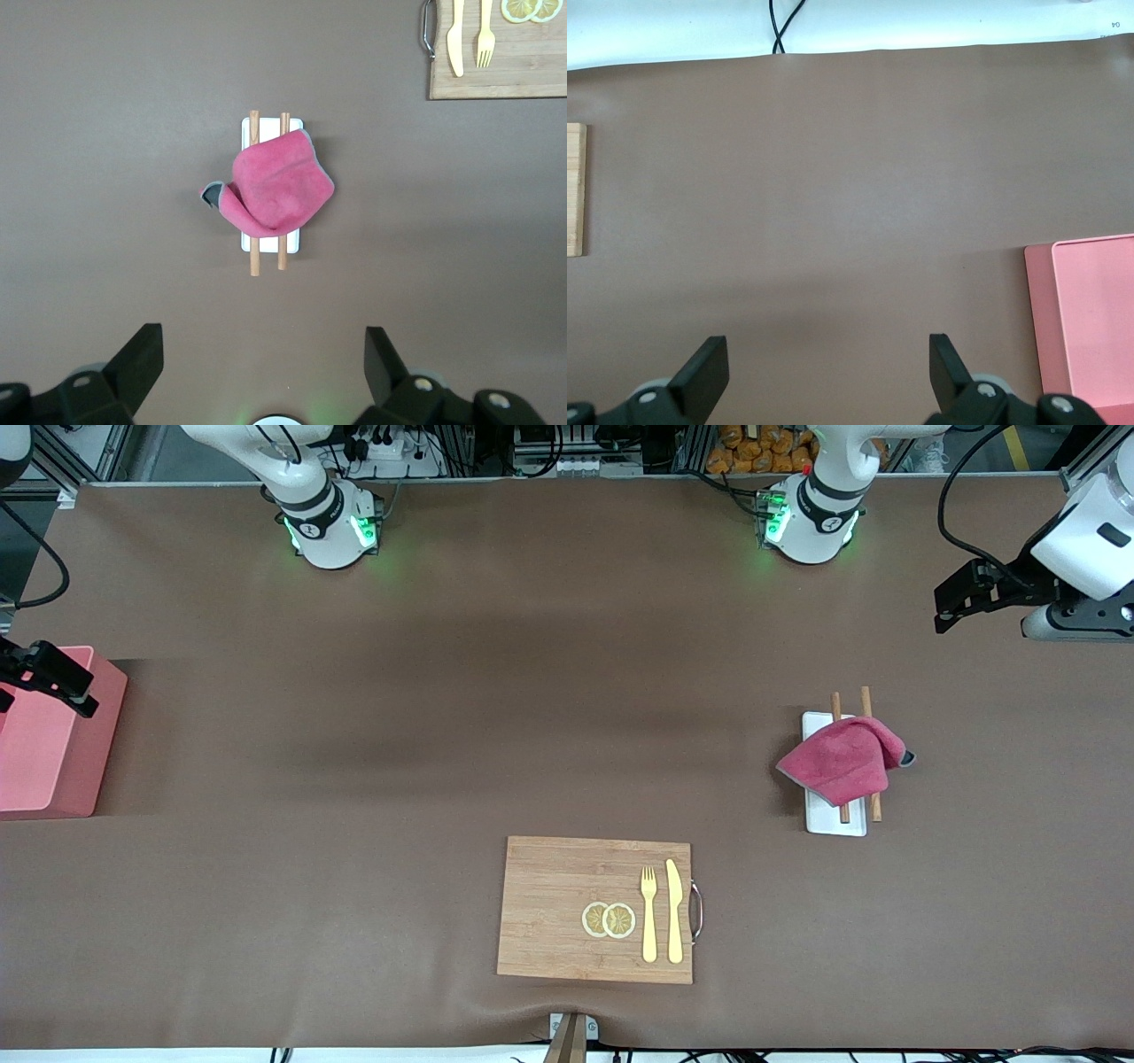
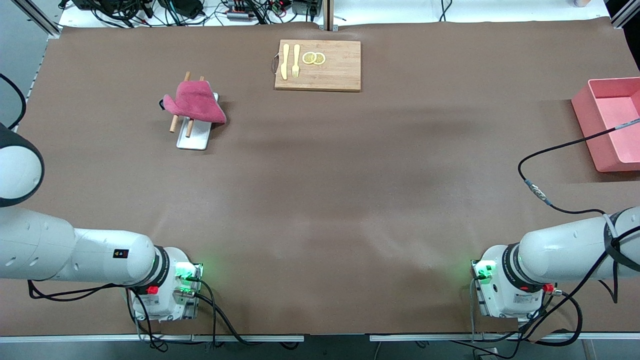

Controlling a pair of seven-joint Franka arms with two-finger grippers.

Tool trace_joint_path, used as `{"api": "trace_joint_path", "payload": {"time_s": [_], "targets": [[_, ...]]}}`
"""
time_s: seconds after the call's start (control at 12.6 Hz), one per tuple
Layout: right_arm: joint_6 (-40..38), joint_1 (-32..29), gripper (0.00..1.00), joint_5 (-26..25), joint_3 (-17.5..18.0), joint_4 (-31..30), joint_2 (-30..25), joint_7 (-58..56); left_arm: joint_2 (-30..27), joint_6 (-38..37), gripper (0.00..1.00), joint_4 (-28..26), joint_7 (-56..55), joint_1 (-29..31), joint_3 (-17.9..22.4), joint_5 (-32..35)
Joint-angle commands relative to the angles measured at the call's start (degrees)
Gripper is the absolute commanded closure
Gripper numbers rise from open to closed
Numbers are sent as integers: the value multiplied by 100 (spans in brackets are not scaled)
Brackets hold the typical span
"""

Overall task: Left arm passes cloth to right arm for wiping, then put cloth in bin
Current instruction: 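Reach the left gripper down to the pink cloth on the tray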

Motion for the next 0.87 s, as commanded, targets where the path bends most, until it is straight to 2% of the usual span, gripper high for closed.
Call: {"api": "trace_joint_path", "payload": {"time_s": [0.0, 0.32, 0.55, 0.79], "targets": [[-98, 43, 0, -43, 5, 122, 43, 142, 23, 49, 0, 59, -60, 5, -1, -53], [-107, 69, 0, -43, 5, 113, 43, 142, 215, 32, 0, 59, 10, -30, 7, 52], [-229, 113, 0, -43, 5, 122, 43, 177, 917, 101, 0, 94, -86, -74, -1, 52], [-519, 201, 0, -52, 5, 122, 43, 441, 1401, 557, 0, 68, 133, -56, -45, -18]]}}
